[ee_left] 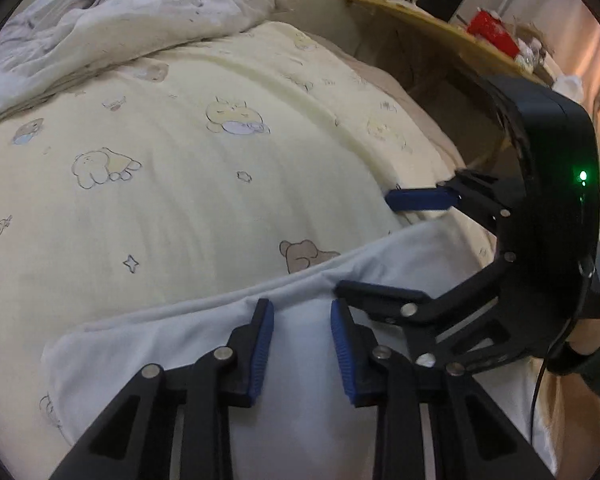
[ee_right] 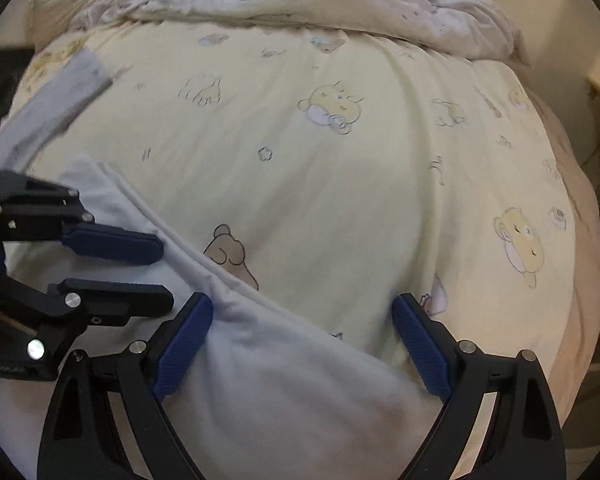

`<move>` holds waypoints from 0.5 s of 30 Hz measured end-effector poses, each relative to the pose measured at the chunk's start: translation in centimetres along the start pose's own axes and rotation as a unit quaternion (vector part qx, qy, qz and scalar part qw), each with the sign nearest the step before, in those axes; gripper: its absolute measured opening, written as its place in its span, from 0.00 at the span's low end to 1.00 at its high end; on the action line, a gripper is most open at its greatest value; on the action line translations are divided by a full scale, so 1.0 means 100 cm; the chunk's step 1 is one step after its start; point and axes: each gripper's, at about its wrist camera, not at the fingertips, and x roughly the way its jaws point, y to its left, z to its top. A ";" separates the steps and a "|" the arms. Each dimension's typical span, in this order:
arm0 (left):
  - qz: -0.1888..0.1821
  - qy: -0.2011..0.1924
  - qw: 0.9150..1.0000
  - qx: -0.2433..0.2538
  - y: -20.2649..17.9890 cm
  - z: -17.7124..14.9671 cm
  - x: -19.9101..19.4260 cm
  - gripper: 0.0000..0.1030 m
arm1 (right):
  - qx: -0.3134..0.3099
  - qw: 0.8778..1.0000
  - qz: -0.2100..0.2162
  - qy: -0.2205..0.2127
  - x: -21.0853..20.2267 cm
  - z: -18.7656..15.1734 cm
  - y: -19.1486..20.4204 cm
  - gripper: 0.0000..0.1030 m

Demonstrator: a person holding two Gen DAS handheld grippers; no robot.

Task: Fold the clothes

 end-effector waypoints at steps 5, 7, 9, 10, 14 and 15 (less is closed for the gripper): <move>0.035 -0.031 0.999 0.020 0.006 -0.008 -0.030 0.31 | 0.008 0.999 -0.028 -0.020 -0.022 -0.011 -0.017 0.91; 0.070 -0.010 0.997 0.010 0.018 -0.012 -0.021 0.31 | -0.001 0.999 -0.038 -0.001 -0.015 -0.018 -0.020 0.91; 0.090 -0.003 0.996 -0.001 0.032 -0.014 -0.017 0.30 | -0.006 0.999 -0.050 0.000 -0.014 -0.020 -0.023 0.91; 0.095 -0.006 0.995 0.002 0.036 -0.014 -0.018 0.30 | -0.008 0.998 -0.056 0.000 -0.014 -0.021 -0.025 0.91; 0.123 -0.008 0.992 0.016 0.047 -0.020 -0.028 0.29 | -0.004 0.998 -0.062 0.007 -0.022 -0.029 -0.042 0.91; 0.125 -0.008 0.992 0.016 0.048 -0.020 -0.033 0.29 | -0.011 0.997 -0.071 0.006 -0.027 -0.031 -0.043 0.91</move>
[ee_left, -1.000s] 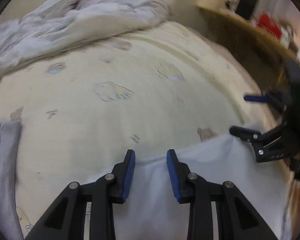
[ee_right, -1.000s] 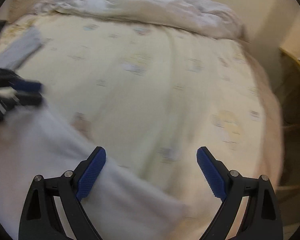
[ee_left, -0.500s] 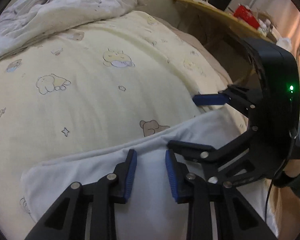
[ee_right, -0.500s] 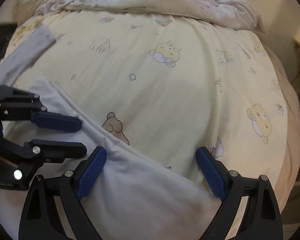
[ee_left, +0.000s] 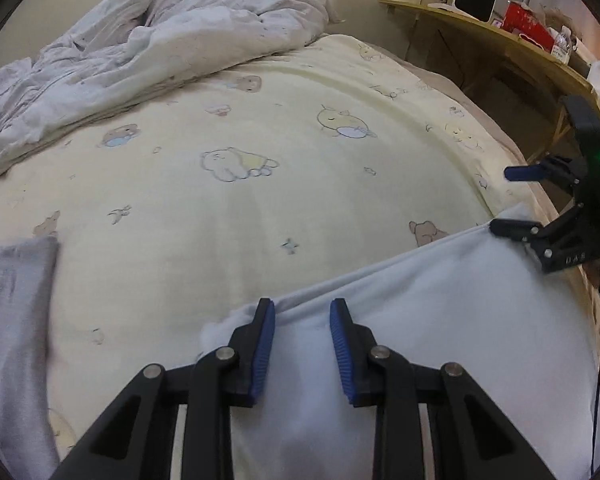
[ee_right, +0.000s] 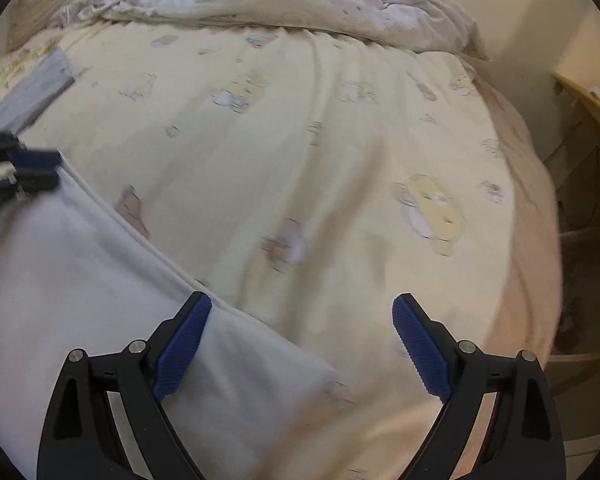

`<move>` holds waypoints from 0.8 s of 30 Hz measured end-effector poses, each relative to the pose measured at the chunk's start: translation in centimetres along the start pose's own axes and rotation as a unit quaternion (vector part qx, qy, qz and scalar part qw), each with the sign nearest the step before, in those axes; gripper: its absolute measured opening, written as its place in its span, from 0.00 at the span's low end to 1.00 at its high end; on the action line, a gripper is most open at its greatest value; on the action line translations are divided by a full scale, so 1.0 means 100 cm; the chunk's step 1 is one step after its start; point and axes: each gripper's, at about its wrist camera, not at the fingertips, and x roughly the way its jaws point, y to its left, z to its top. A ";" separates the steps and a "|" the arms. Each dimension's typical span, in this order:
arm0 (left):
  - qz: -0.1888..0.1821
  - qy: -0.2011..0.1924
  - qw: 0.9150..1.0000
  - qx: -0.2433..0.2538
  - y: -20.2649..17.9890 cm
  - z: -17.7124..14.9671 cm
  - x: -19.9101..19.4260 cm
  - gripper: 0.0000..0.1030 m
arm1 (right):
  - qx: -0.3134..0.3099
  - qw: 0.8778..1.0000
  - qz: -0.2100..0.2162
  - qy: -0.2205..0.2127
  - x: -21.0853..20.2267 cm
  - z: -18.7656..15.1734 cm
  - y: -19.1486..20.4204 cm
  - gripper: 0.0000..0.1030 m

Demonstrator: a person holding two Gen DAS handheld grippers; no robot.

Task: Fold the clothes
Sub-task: 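Smooth the shirt with both open grippers along its length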

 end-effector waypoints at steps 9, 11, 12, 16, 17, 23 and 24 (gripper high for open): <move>-0.114 -0.037 0.993 0.019 -0.046 -0.049 -0.053 0.30 | 0.013 0.999 0.049 -0.016 -0.051 -0.031 0.017 0.91; -0.078 -0.009 0.997 0.027 -0.053 -0.071 -0.047 0.30 | -0.006 1.000 0.029 0.000 -0.044 -0.048 0.030 0.91; -0.062 -0.004 0.998 0.024 -0.049 -0.080 -0.046 0.30 | -0.014 1.000 0.019 0.006 -0.041 -0.057 0.031 0.91; 0.000 0.001 0.999 -0.032 -0.018 -0.107 -0.067 0.30 | 0.031 0.999 -0.005 0.014 -0.062 -0.083 0.003 0.91; -0.001 -0.004 0.999 -0.042 -0.014 -0.112 -0.075 0.30 | 0.036 0.999 0.016 0.011 -0.072 -0.087 0.011 0.91; -0.084 -0.035 0.995 -0.049 -0.065 -0.137 -0.112 0.32 | 0.055 0.988 0.144 -0.005 -0.124 -0.113 0.069 0.91; -0.086 -0.029 0.995 -0.052 -0.076 -0.141 -0.108 0.32 | 0.054 0.985 0.163 -0.006 -0.127 -0.120 0.086 0.91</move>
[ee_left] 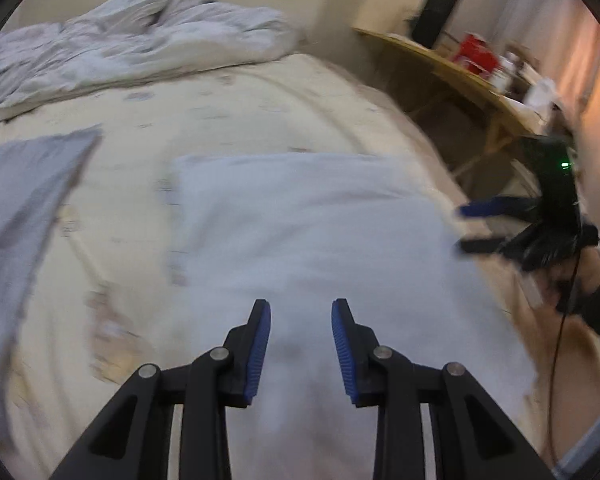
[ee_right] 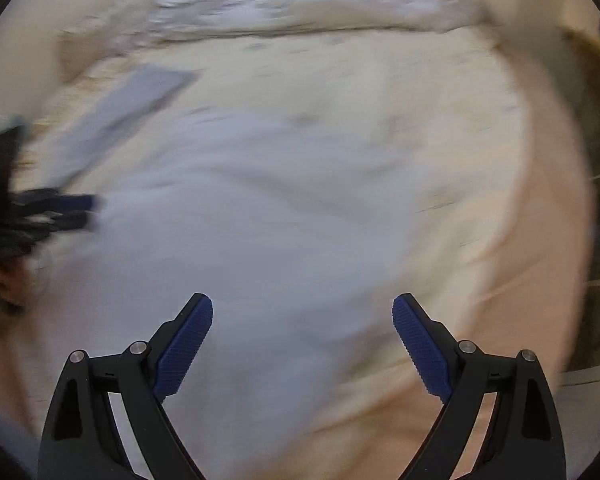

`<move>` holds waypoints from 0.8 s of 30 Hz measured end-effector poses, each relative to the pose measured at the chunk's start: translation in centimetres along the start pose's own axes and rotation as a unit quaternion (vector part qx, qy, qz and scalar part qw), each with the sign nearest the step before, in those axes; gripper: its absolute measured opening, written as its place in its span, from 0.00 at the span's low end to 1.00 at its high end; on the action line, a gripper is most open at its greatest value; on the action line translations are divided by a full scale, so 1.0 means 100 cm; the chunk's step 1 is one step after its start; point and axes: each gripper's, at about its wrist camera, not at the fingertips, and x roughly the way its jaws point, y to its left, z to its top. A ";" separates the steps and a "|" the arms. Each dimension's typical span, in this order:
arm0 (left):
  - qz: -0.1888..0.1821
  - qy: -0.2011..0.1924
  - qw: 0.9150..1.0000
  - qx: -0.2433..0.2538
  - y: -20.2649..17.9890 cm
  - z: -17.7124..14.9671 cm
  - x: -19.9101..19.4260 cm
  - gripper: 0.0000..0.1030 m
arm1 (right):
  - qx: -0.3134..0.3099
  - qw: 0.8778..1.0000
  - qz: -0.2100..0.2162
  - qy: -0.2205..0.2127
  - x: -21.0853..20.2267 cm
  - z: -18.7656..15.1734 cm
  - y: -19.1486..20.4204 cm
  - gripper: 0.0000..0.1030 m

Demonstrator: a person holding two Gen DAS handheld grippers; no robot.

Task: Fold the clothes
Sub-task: 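Smooth the shirt with both open grippers along its length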

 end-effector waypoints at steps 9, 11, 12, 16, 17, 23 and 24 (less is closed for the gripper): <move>0.114 0.061 0.992 -0.015 -0.030 -0.054 0.004 0.45 | 0.013 0.997 -0.040 0.057 0.006 -0.057 0.030 0.92; 0.111 0.087 0.990 -0.032 -0.026 -0.072 -0.006 0.45 | 0.022 0.996 -0.040 0.079 -0.004 -0.080 0.032 0.92; 0.108 0.093 0.989 -0.037 -0.025 -0.079 -0.011 0.45 | 0.027 0.995 -0.040 0.090 -0.009 -0.091 0.033 0.92; 0.091 0.108 0.987 -0.075 -0.019 -0.097 -0.031 0.45 | 0.032 0.992 -0.054 0.111 -0.029 -0.120 0.045 0.92; 0.087 0.107 0.987 -0.084 -0.017 -0.101 -0.036 0.45 | 0.031 0.991 -0.060 0.116 -0.033 -0.121 0.048 0.92; -0.007 -0.042 0.978 -0.204 0.020 -0.115 -0.095 0.57 | 0.063 0.998 -0.007 -0.009 -0.087 -0.127 0.057 0.92; -0.017 -0.078 0.972 -0.219 0.027 -0.114 -0.104 0.59 | 0.070 0.997 0.005 -0.032 -0.096 -0.129 0.056 0.92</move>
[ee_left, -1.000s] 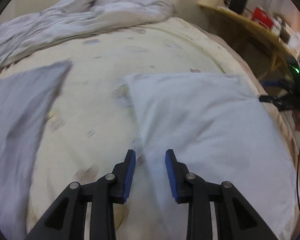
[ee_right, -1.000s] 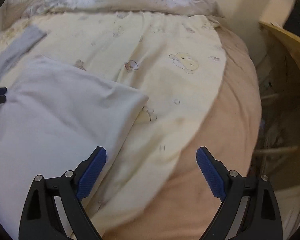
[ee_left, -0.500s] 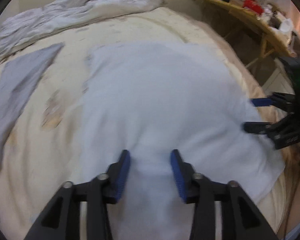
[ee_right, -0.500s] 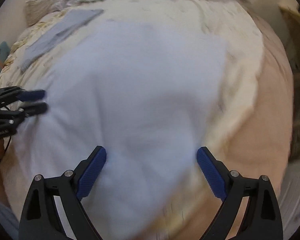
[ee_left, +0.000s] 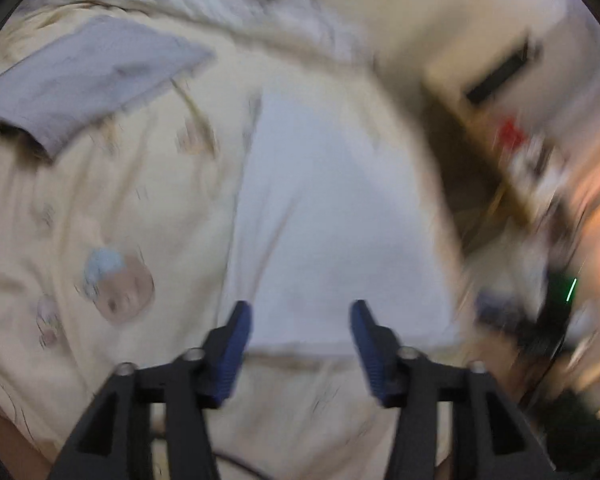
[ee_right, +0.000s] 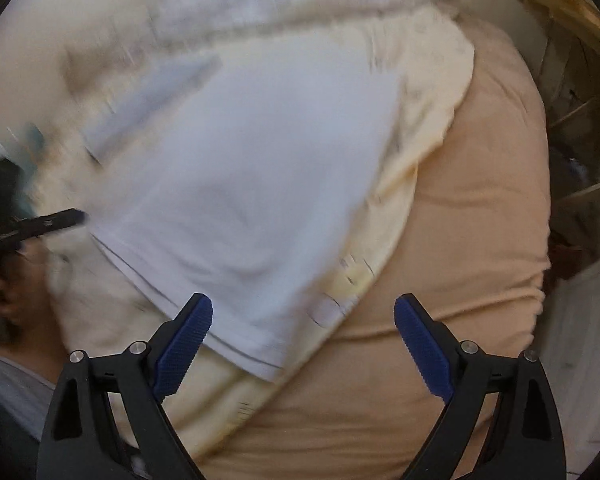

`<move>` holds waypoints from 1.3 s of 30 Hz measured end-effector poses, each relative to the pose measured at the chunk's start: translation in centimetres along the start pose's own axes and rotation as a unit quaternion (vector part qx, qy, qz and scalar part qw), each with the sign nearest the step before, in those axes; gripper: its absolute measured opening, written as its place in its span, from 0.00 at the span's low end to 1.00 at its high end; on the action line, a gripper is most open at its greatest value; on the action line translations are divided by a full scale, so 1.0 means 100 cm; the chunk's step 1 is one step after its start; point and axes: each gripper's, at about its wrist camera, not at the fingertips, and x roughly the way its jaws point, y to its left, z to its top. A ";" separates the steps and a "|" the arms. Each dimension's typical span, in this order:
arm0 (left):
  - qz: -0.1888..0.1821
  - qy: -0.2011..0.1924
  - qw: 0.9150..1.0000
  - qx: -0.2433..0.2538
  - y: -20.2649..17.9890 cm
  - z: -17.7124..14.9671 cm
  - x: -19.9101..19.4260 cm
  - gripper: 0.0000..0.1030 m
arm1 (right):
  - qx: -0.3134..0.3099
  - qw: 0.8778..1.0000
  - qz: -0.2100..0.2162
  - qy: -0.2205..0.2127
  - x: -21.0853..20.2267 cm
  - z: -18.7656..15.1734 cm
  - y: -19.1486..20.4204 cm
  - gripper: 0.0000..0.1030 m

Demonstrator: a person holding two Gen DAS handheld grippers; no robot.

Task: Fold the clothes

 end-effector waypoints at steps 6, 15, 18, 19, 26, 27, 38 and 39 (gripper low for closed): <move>-0.077 -0.043 0.995 -0.046 0.037 0.062 0.052 0.68 | 0.050 0.997 0.036 -0.044 -0.003 0.001 -0.016 0.92; -0.118 0.084 0.980 -0.133 0.078 0.139 0.154 0.74 | 0.041 0.999 0.034 -0.014 0.032 0.018 -0.027 0.92; -0.101 0.107 0.982 -0.118 0.084 0.161 0.181 0.74 | 0.037 0.999 0.019 -0.032 0.029 0.020 -0.026 0.92; -0.113 0.115 0.980 -0.114 0.083 0.167 0.190 0.74 | 0.038 0.998 0.021 -0.040 0.027 0.023 -0.026 0.92; -0.143 0.135 0.977 -0.079 0.082 0.185 0.224 0.74 | 0.051 0.998 0.021 -0.028 0.037 0.030 -0.035 0.92; -0.152 0.139 0.976 -0.073 0.082 0.184 0.224 0.74 | 0.054 0.998 0.023 -0.028 0.038 0.031 -0.036 0.92; -0.208 0.243 0.948 0.004 0.048 0.109 0.193 0.74 | 0.043 0.998 0.023 -0.038 0.037 0.037 -0.028 0.92; -0.212 0.250 0.945 0.006 0.046 0.099 0.187 0.74 | 0.044 0.998 0.024 -0.042 0.035 0.036 -0.028 0.92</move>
